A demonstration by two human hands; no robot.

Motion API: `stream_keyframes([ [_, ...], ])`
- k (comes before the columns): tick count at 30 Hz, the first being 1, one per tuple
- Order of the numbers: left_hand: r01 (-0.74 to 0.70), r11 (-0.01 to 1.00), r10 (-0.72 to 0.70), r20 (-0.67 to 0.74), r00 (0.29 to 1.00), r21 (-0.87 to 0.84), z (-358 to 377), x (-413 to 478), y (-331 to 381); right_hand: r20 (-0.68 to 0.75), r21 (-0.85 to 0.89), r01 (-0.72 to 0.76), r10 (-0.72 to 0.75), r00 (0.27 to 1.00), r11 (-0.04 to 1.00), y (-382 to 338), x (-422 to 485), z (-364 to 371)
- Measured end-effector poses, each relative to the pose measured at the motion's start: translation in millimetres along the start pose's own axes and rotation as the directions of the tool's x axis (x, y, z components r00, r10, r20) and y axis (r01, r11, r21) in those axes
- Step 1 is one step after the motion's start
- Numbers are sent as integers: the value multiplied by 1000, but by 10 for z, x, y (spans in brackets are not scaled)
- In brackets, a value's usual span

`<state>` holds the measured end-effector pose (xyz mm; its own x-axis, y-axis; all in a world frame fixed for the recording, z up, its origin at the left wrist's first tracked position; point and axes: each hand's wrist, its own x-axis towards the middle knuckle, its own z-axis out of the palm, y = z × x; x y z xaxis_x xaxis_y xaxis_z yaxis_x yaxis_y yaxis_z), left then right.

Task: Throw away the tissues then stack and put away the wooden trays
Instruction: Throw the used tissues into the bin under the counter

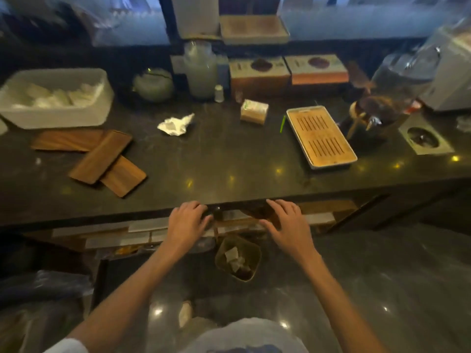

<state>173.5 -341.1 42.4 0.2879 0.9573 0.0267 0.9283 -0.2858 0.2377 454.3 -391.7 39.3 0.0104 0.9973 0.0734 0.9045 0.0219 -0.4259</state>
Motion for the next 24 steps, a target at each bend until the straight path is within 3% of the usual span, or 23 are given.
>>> stream_keyframes([
  [12, 161, 987, -159, -77, 984, 22, -660, 269, -1212, 41, 29, 142, -143, 989, 990, -1264, 1055, 271],
  [18, 112, 994, -113, -54, 992, -14, -770, 661, -1776, 54, 64, 84, -87, 995, 994, -1724, 1452, 537],
  [20, 78, 997, -78, -6, 997, -26, -820, 1035, -2328, 59, 79, -24, 19, 998, 997, -2048, 1866, 802],
  [24, 51, 998, -51, -6, 999, -23, -756, 1191, -2449, 75, 91, -69, 62, 995, 993, -2093, 1968, 866],
])
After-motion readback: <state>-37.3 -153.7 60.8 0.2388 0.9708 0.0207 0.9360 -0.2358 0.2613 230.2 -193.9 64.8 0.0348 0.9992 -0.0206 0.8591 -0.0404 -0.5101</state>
